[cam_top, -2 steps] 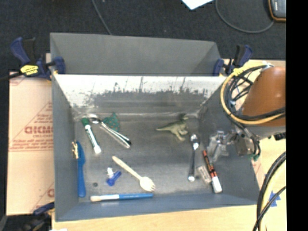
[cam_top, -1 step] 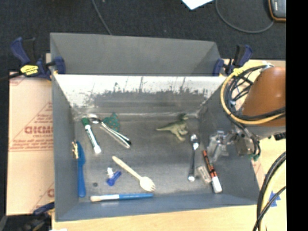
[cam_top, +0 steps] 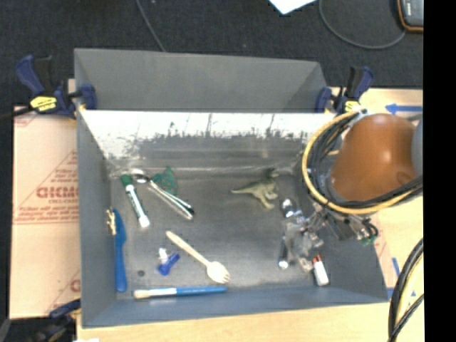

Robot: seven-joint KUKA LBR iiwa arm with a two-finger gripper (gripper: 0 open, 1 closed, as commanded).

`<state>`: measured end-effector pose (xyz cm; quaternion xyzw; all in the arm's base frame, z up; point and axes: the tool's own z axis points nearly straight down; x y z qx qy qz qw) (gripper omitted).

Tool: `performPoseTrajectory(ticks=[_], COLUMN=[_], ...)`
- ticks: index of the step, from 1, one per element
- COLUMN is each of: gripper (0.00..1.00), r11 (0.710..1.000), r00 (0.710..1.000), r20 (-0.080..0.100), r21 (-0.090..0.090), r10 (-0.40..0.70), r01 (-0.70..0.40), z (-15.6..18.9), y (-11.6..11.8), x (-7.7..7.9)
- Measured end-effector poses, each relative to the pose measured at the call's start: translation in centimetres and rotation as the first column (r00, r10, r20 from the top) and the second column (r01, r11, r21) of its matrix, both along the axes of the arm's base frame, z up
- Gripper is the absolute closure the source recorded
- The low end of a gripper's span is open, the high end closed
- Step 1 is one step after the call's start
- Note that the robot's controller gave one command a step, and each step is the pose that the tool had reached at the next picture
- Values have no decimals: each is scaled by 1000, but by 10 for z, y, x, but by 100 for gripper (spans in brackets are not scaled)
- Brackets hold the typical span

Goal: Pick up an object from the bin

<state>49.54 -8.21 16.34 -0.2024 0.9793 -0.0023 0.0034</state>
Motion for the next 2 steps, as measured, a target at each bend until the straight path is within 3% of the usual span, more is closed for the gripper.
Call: performPoseTrajectory(ticks=[1,2], gripper=[100,100], r11=[996,992], r00=[996,992], r20=[0,2], r21=[2,0], r10=[89,126], r01=[-89,-126], z=[-6,-45], y=[5,6], x=[-2,-19])
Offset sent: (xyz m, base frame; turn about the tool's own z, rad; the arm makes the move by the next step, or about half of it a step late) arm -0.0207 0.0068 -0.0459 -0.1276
